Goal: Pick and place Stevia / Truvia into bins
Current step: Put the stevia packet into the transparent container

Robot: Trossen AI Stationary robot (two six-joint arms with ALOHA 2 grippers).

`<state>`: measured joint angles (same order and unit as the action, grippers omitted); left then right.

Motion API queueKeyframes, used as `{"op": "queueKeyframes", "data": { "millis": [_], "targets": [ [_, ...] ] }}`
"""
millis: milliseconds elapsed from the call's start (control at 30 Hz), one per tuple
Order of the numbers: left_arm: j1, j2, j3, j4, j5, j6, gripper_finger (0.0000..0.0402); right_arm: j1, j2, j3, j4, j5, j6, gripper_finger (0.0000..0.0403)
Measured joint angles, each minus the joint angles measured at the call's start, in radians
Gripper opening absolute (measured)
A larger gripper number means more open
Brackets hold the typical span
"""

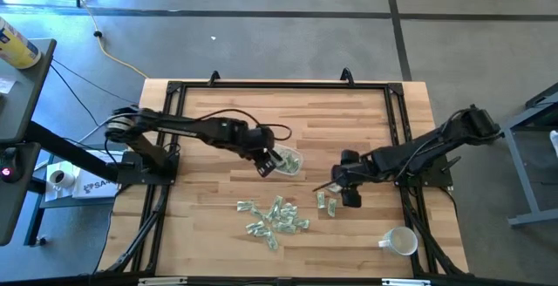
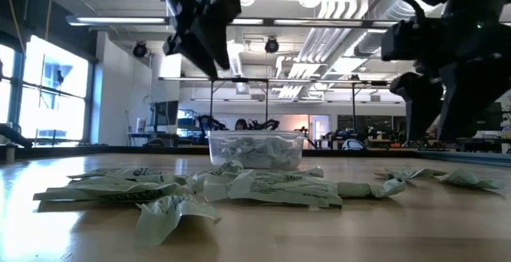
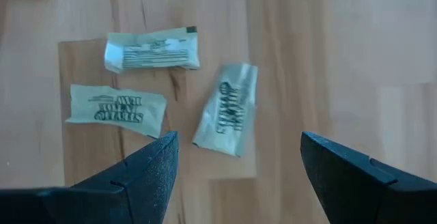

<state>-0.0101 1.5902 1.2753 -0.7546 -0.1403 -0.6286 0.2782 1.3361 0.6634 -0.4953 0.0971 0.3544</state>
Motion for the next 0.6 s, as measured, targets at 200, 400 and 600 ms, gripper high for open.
{"op": "queueKeyframes", "data": {
  "millis": [200, 400, 600],
  "targets": [
    [0.005, -0.106, 0.0, 0.007, -0.08, -0.004, 0.0175, 0.01, 0.003, -0.087, 0.156, 0.03, 0.043, 0.0296],
    [0.004, -0.189, 0.0, 0.053, -0.112, -0.001, 0.016, 0.009, 0.071, -0.117, 0.3, 0.03, 0.059, 0.0296],
    [0.004, -0.245, 0.0, 0.064, -0.138, -0.004, 0.0161, 0.003, 0.162, -0.111, 0.351, 0.044, 0.109, 0.0296]
  ]
}}
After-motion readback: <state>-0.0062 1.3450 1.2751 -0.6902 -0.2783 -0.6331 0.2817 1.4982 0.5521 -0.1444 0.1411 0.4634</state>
